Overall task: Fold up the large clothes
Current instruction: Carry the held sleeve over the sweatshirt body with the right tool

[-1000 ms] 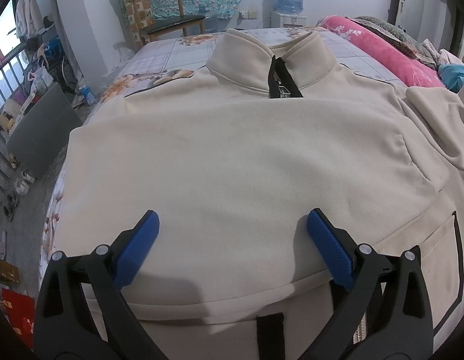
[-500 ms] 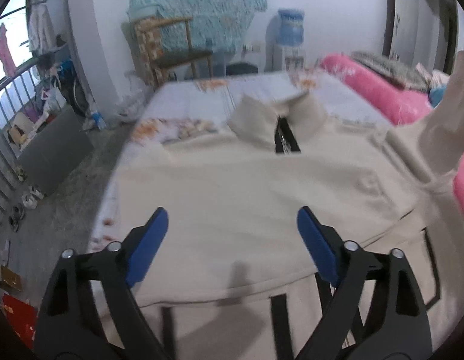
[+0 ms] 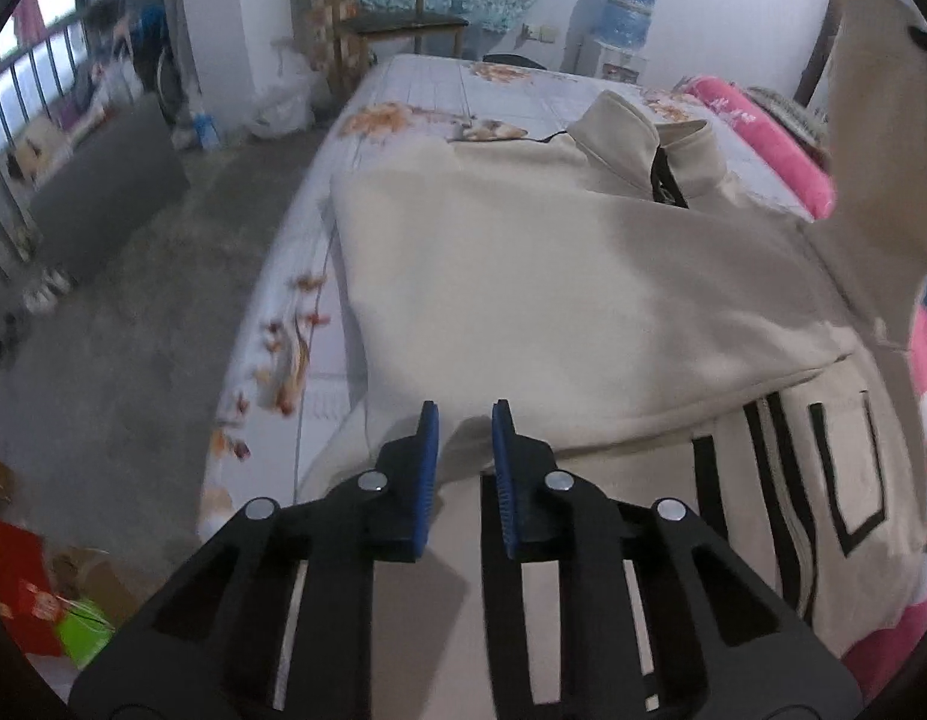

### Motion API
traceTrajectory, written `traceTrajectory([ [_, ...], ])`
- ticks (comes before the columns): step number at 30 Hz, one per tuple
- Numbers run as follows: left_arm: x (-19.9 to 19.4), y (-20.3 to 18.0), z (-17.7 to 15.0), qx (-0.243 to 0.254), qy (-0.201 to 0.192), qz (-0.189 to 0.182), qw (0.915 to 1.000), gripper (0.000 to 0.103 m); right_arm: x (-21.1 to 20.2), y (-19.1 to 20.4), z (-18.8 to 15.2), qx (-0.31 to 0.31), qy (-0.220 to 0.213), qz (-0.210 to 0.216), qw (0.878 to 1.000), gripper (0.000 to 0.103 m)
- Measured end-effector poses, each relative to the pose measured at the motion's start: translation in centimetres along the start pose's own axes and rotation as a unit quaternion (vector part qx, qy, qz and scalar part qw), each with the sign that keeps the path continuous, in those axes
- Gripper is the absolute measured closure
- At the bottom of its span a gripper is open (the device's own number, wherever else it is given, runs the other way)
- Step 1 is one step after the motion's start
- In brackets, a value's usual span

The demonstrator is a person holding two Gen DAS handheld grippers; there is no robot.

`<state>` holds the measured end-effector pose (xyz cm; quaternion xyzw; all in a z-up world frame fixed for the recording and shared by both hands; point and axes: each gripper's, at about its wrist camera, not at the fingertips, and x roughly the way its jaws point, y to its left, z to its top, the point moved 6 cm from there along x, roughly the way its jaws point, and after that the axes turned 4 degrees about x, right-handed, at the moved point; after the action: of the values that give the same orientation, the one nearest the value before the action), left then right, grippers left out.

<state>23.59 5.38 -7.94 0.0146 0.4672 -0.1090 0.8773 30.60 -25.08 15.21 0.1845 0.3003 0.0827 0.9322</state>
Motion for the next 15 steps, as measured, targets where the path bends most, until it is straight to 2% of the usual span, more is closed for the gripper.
traceTrajectory([
  [3,-0.6,0.6,-0.4,-0.010,-0.005,-0.020,0.9997,0.087,5.2,5.8,-4.4,-0.046,0.046,0.030,0.997,0.095],
  [5,-0.9,0.6,-0.5,-0.013,-0.008,-0.029,0.9995,0.087,8.9,8.5,-8.0,-0.060,0.100,0.056,0.992,0.089],
  [6,-1.1,0.6,-0.6,-0.015,-0.008,-0.033,0.9993,0.087,10.8,9.5,-9.9,-0.066,0.134,0.067,0.987,0.084],
  [7,-1.1,0.7,-0.5,-0.016,-0.008,-0.038,0.9991,0.087,12.4,10.5,-11.8,-0.071,0.169,0.075,0.980,0.068],
  [8,-1.2,0.8,-0.5,-0.019,-0.008,-0.045,0.9988,0.087,14.3,11.1,-14.0,-0.077,0.215,0.078,0.971,0.056],
  [9,-1.3,0.8,-0.5,-0.023,-0.007,-0.053,0.9983,0.087,15.2,11.2,-15.3,-0.075,0.240,0.079,0.965,0.056],
  [12,-1.4,0.5,0.3,-0.036,-0.007,-0.084,0.9958,0.087,15.2,9.4,-15.6,-0.047,0.253,0.087,0.962,0.054],
  [14,-1.1,0.1,1.1,-0.044,-0.005,-0.103,0.9937,0.086,13.8,6.9,-14.5,-0.020,0.239,0.082,0.967,0.044],
  [15,-0.7,-0.1,1.6,-0.049,-0.001,-0.111,0.9926,0.083,12.9,5.3,-13.7,-0.005,0.229,0.076,0.970,0.043],
])
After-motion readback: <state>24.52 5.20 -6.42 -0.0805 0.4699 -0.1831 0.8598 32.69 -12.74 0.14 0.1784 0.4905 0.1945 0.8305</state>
